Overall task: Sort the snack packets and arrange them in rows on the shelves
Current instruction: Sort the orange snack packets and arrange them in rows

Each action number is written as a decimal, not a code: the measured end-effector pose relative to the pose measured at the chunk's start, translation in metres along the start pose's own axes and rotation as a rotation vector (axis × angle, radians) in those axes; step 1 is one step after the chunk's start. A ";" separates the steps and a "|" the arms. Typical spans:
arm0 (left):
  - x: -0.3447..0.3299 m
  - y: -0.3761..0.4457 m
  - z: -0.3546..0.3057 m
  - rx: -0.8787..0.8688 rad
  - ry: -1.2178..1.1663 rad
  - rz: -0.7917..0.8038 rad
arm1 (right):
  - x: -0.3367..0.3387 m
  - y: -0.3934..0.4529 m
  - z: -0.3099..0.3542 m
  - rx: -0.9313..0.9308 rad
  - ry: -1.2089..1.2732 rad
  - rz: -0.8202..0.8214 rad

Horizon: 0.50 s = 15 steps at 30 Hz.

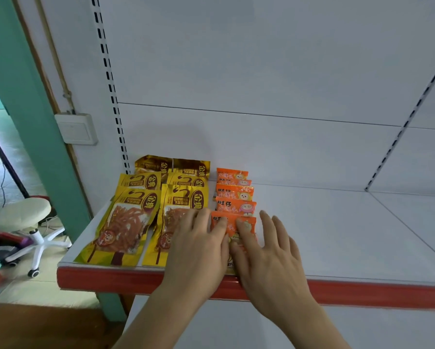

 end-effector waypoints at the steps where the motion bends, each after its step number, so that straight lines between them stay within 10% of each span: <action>1: -0.001 -0.001 0.001 0.000 -0.001 0.005 | 0.000 -0.001 0.000 -0.004 -0.021 0.044; 15: -0.001 -0.001 -0.026 0.041 -0.051 0.025 | 0.019 -0.013 -0.039 0.035 0.075 0.080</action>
Point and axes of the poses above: each hand's wrist, its own y-axis towards the middle knuckle, its own x-axis out of the back of the hand, z = x × y, the point moved 1 cm from there along y, towards the middle knuckle, and after that the axes turned 12 degrees about -y, right-handed, at the moved point
